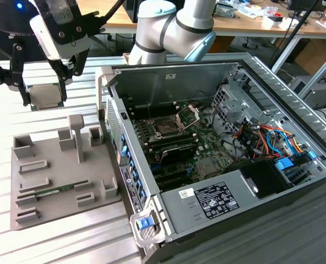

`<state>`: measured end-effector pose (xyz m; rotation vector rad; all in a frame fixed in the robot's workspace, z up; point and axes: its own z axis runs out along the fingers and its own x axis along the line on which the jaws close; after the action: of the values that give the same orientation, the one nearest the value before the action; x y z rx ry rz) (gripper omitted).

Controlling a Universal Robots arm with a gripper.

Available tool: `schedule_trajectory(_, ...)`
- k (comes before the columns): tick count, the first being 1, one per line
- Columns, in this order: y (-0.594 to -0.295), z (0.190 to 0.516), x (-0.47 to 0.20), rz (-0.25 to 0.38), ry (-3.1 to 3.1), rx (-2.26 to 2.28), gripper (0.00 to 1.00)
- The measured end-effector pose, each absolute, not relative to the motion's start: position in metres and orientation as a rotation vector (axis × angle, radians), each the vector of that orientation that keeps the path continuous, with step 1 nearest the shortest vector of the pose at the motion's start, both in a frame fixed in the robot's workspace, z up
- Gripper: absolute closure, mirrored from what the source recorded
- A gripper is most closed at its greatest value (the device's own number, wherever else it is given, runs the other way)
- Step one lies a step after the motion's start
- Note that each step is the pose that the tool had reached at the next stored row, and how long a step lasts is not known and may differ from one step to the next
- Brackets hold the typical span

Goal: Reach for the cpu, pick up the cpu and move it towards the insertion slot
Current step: 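Pick up the cpu and move it towards the insertion slot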

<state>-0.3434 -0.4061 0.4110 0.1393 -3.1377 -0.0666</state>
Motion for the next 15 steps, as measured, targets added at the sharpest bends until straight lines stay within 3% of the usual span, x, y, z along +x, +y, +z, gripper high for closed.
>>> schedule_trajectory(15, -0.406, 0.411, -0.324, -0.067, -3.138, 0.139, 0.45)
